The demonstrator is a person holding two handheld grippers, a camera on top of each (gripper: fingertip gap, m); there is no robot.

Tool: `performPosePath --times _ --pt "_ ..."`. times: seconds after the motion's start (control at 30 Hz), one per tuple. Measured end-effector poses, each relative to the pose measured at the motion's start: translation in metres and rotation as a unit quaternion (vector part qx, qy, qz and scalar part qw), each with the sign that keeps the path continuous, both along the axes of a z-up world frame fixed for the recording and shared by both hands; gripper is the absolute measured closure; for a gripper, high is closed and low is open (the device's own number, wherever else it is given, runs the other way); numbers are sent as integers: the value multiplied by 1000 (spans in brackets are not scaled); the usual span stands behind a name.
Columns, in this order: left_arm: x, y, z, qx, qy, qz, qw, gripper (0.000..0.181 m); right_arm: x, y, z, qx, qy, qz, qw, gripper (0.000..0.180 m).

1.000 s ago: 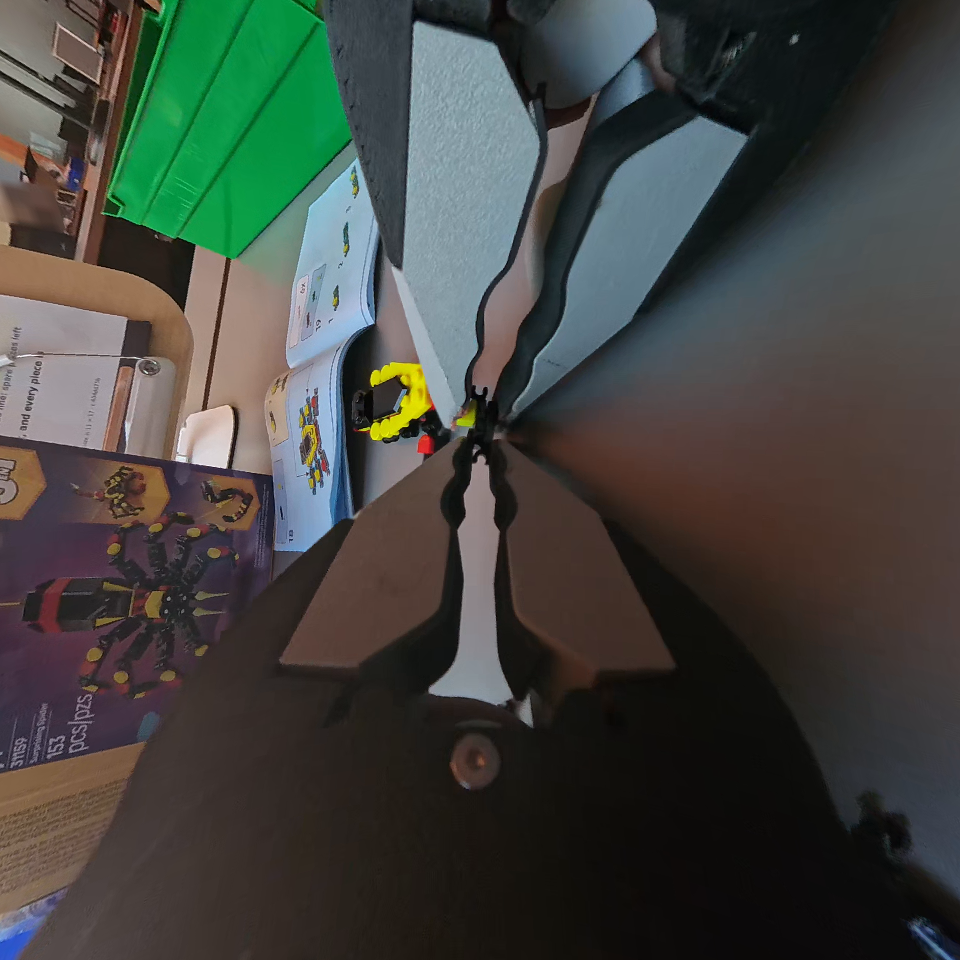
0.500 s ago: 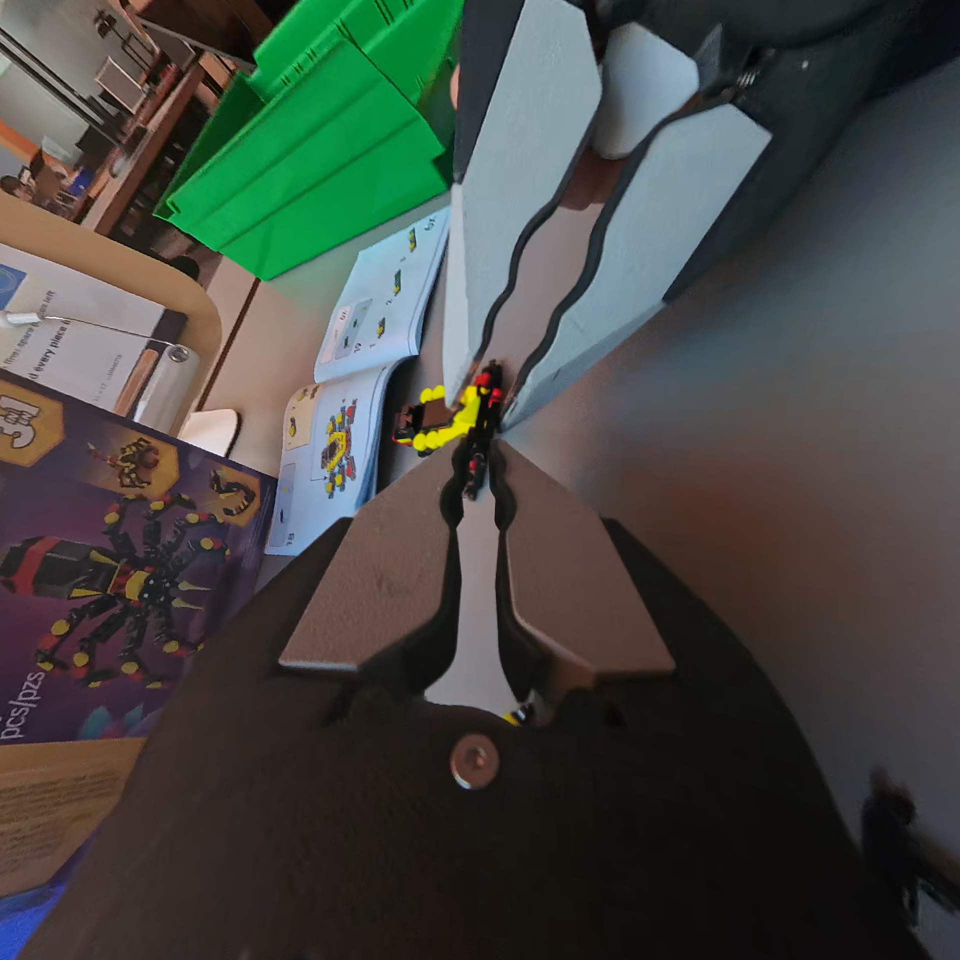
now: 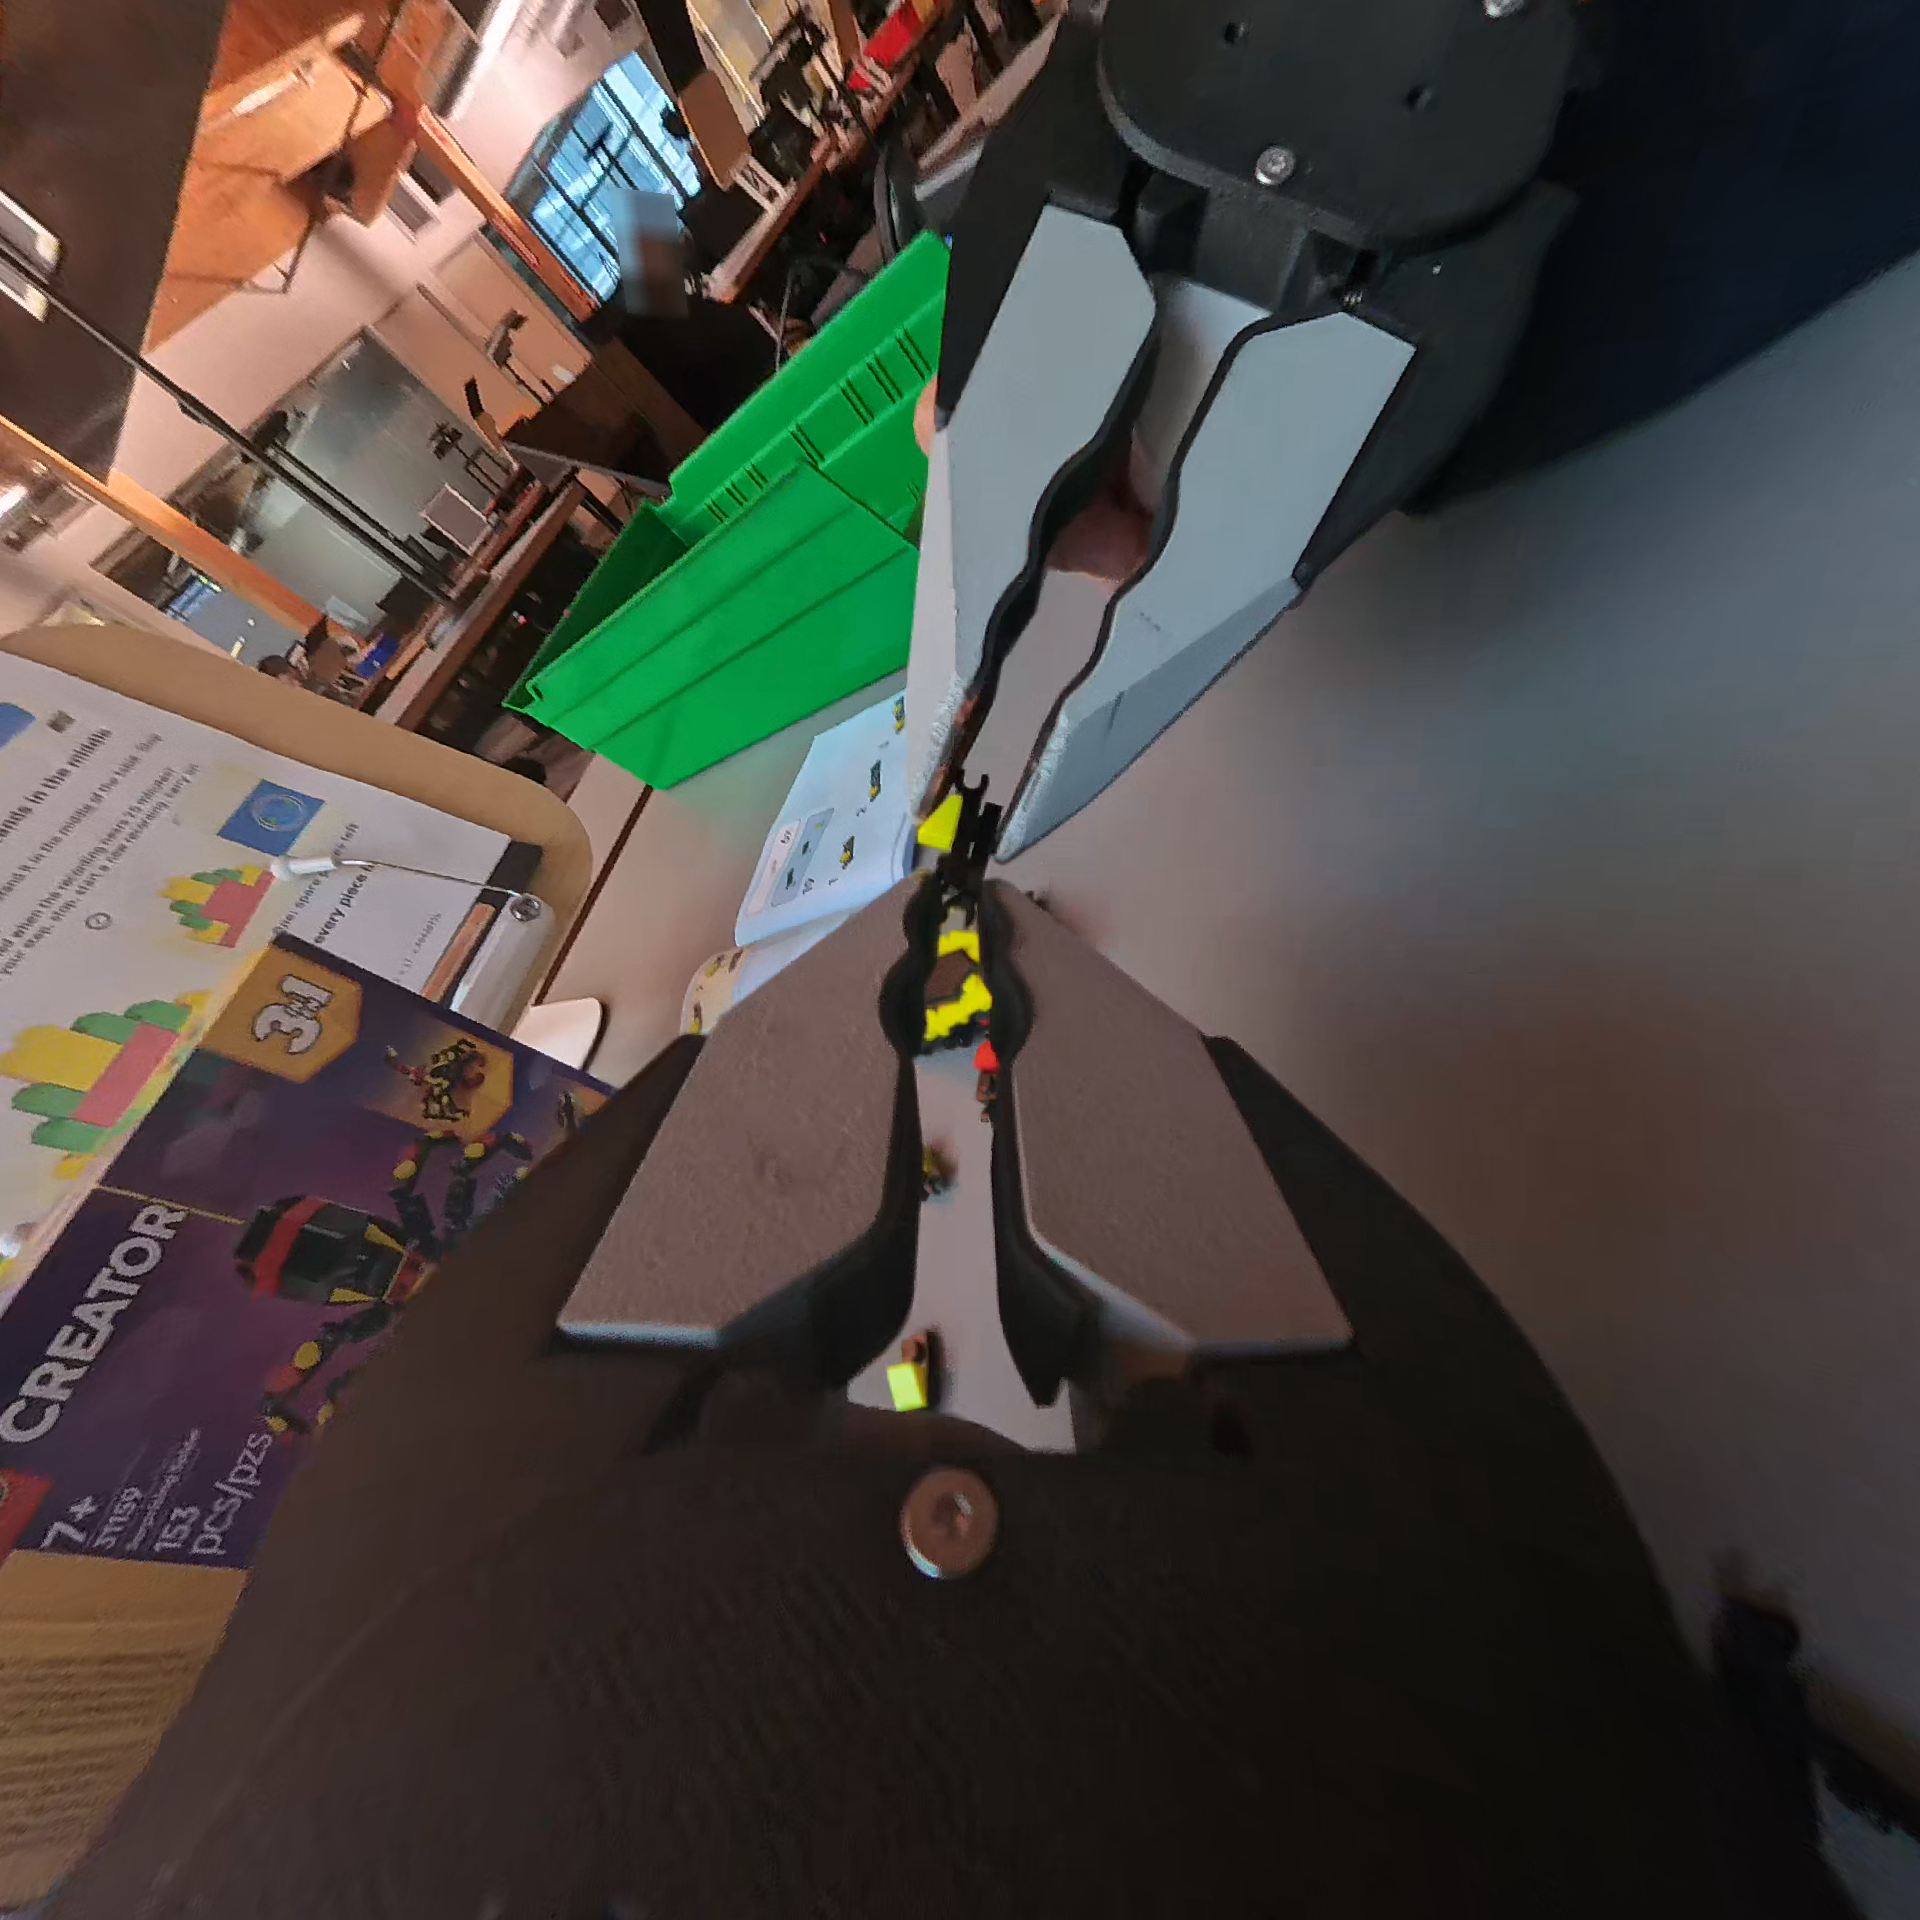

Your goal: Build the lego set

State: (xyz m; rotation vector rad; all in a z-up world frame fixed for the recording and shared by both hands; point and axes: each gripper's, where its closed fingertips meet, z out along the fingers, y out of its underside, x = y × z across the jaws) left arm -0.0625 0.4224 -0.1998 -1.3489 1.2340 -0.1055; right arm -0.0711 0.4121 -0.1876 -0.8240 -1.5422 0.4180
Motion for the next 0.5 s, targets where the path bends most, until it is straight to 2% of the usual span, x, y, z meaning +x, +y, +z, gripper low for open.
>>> performPosePath --times 0.13,0.27,0.5 --pt "4 -10 12 6 -38 -36 999 177 3 -10 13 -6 25 25 999 170" --pt "10 -22 25 -35 -107 -87 990 177 5 -22 26 -43 53 67 995 170" --pt "19 -42 39 -88 -185 -167 964 177 9 -41 42 -44 87 107 989 170"
